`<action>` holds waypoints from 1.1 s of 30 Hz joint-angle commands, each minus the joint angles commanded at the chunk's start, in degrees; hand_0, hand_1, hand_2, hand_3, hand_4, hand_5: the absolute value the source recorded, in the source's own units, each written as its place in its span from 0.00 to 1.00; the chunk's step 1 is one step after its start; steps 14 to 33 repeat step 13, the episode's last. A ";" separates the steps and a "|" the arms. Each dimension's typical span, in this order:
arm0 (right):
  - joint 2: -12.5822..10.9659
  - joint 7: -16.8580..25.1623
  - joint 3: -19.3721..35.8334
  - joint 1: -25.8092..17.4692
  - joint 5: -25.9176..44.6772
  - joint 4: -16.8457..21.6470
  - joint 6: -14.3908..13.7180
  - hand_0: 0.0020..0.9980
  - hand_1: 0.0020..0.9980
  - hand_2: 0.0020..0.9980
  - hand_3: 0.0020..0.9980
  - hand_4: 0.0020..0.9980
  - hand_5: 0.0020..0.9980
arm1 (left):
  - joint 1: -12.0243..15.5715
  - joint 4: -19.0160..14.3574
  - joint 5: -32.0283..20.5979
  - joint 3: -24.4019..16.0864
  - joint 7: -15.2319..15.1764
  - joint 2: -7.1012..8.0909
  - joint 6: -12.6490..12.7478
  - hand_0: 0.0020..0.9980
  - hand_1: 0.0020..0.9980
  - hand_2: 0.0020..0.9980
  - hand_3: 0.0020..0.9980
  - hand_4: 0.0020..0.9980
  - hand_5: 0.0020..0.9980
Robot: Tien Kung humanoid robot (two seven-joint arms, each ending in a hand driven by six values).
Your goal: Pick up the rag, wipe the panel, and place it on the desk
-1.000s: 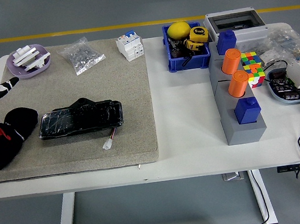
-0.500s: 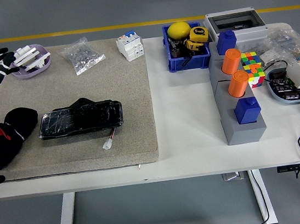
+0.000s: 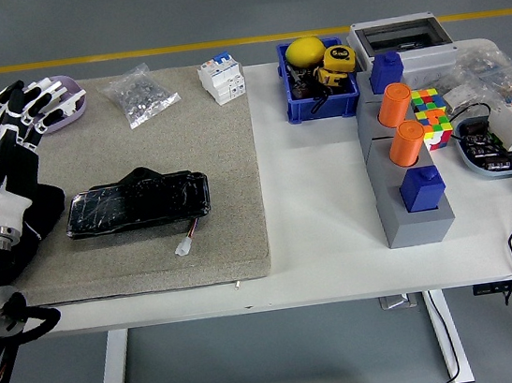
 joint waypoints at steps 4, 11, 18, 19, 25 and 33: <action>0.03 -0.51 0.29 -0.01 -0.10 0.00 -0.09 0.71 0.44 0.63 0.62 1.00 0.55 | 0.39 -1.17 1.19 1.24 -0.96 -0.22 1.44 0.50 0.60 0.57 0.57 0.89 0.30; -0.06 -1.14 -0.78 -0.17 0.78 0.00 -0.03 0.71 0.44 0.63 0.62 1.00 0.56 | 0.74 -2.11 5.26 2.19 -0.20 1.14 2.63 0.50 0.60 0.57 0.57 0.89 0.30; -0.10 -0.99 -2.25 -0.22 1.99 0.00 0.13 0.71 0.44 0.63 0.62 1.00 0.56 | 0.79 -1.98 5.35 2.34 -0.08 1.50 2.67 0.50 0.60 0.57 0.57 0.89 0.30; -0.10 -0.99 -2.25 -0.22 1.99 0.00 0.13 0.71 0.44 0.63 0.62 1.00 0.56 | 0.79 -1.98 5.35 2.34 -0.08 1.50 2.67 0.50 0.60 0.57 0.57 0.89 0.30; -0.10 -0.99 -2.25 -0.22 1.99 0.00 0.13 0.71 0.44 0.63 0.62 1.00 0.56 | 0.79 -1.98 5.35 2.34 -0.08 1.50 2.67 0.50 0.60 0.57 0.57 0.89 0.30; -0.10 -0.99 -2.25 -0.22 1.99 0.00 0.13 0.71 0.44 0.63 0.62 1.00 0.56 | 0.79 -1.98 5.35 2.34 -0.08 1.50 2.67 0.50 0.60 0.57 0.57 0.89 0.30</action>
